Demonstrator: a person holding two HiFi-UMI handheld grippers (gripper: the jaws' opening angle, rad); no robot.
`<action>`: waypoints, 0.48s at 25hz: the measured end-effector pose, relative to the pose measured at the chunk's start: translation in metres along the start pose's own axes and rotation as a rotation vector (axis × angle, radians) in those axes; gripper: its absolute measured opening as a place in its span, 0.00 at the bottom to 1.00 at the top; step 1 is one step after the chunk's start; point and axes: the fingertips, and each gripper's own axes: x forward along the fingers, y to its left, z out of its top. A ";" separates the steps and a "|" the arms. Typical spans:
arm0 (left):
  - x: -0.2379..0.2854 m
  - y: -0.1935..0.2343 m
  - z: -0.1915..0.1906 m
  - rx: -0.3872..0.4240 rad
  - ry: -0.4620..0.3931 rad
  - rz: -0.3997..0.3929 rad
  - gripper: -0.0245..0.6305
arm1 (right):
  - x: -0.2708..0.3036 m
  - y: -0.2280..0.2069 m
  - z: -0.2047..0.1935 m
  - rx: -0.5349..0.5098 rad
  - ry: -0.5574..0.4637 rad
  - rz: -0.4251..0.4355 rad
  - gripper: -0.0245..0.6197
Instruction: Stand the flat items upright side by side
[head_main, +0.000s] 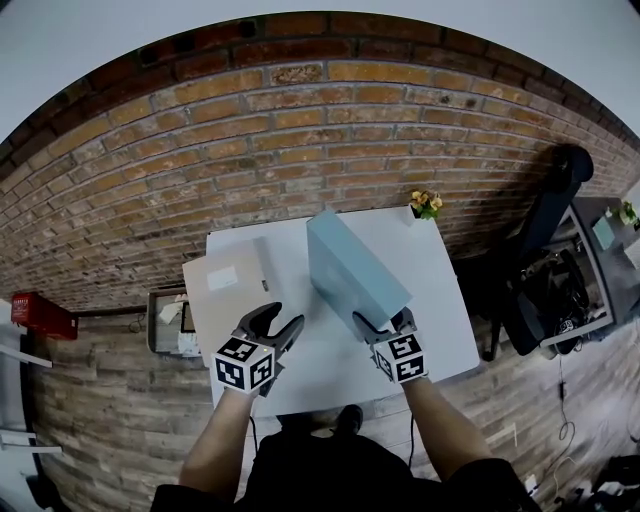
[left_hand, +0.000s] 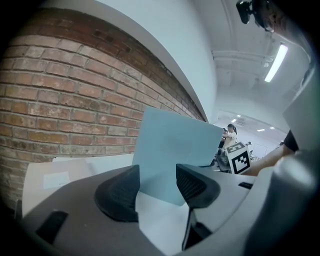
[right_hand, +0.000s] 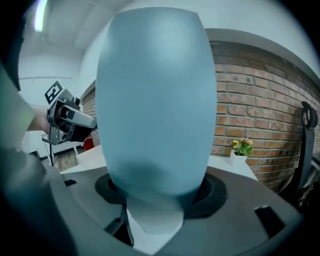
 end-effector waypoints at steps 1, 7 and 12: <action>-0.001 0.000 0.000 0.000 0.001 0.004 0.40 | 0.000 -0.002 0.001 -0.010 -0.005 -0.014 0.49; -0.002 0.001 -0.003 -0.002 0.011 0.021 0.40 | 0.008 -0.043 0.005 0.030 -0.033 -0.147 0.49; -0.003 0.000 -0.006 -0.005 0.016 0.037 0.39 | 0.020 -0.074 0.009 0.089 -0.036 -0.207 0.50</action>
